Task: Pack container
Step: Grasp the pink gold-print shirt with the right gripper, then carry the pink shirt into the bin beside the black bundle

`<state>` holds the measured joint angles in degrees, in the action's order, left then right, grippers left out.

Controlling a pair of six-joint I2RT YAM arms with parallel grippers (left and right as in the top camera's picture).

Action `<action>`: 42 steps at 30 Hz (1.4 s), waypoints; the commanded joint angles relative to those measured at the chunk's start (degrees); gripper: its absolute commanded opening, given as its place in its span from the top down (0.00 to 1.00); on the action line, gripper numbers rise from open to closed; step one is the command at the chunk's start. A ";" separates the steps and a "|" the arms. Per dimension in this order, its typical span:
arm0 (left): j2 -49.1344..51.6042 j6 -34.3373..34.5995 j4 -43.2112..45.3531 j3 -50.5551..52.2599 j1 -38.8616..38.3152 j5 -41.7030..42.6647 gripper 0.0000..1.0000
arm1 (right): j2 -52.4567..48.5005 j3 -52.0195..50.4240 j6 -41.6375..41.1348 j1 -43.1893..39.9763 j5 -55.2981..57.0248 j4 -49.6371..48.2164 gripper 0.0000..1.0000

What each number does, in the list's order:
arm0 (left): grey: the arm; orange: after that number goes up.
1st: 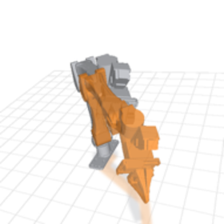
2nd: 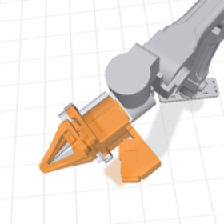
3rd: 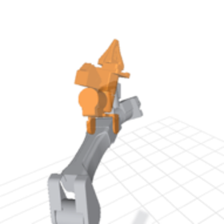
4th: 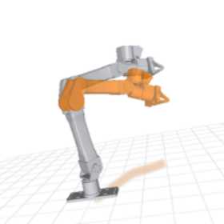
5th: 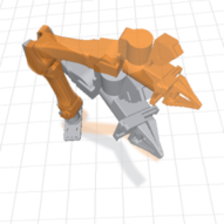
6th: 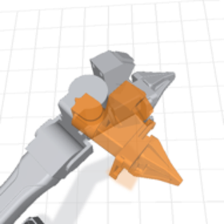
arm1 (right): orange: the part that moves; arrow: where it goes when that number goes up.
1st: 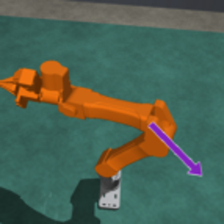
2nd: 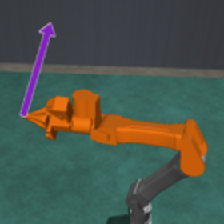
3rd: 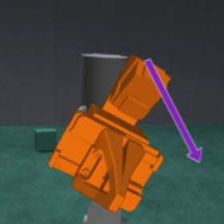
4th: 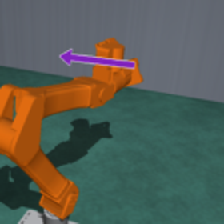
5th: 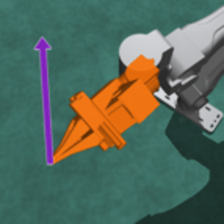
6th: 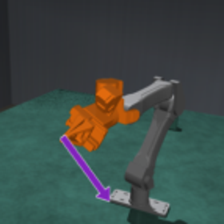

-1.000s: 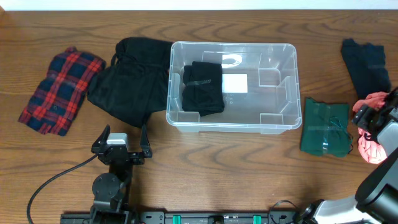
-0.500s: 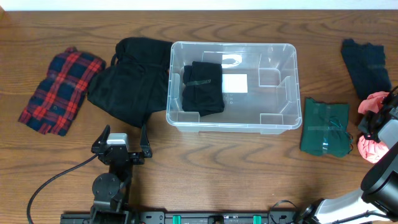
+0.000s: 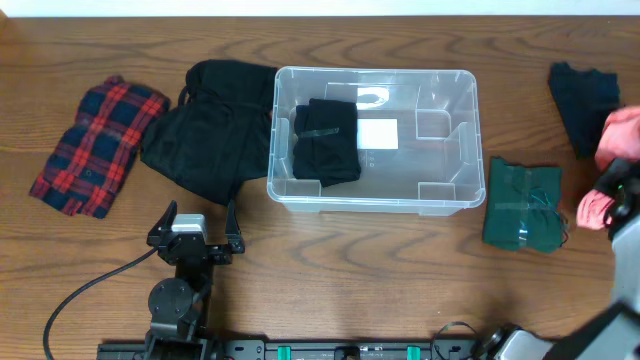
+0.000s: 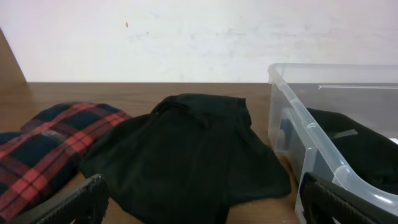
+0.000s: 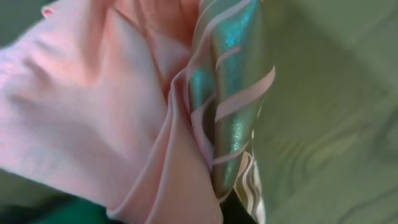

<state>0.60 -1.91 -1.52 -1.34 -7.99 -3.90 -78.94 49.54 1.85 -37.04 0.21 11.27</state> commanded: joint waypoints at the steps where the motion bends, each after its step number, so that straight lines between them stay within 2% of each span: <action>1: -0.33 -0.79 -2.10 1.11 -0.09 -1.70 0.02 | 7.37 0.39 -1.05 3.19 -5.18 -0.59 0.99; 4: -0.33 -0.79 -2.10 1.11 -0.09 -1.70 0.02 | 11.89 0.55 1.33 7.91 -8.33 -0.85 0.99; 11: -0.33 -0.79 -2.10 1.11 -0.09 -1.70 0.02 | 17.64 1.14 11.32 26.69 -10.08 -0.83 0.99; 15: -0.33 -0.79 -2.10 1.11 -0.09 -1.70 0.02 | 16.83 1.14 16.33 37.22 -7.08 -0.76 0.99; 22: -0.33 -0.79 -2.10 1.11 -0.09 -1.70 0.02 | 11.52 1.14 24.92 48.92 -4.74 1.14 0.99; 25: -0.33 -0.81 -2.10 1.11 -0.09 -1.70 0.02 | 7.10 1.14 29.99 52.65 -4.70 1.81 0.99; 37: -0.33 -0.79 -2.10 1.11 -0.09 -1.70 0.02 | -6.12 1.14 34.45 54.34 -4.81 -2.82 0.99; 39: -0.33 -0.79 -2.10 1.11 -0.09 -1.70 0.02 | -7.02 1.14 38.36 54.36 -5.53 -3.19 0.99; 42: -0.33 -0.79 -2.10 1.11 -0.09 -1.70 0.02 | -8.13 1.14 49.11 54.36 -8.48 -2.86 0.99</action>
<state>0.60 -1.93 -1.52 -1.34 -7.99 -3.90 -86.32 49.54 40.58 16.86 -5.67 8.84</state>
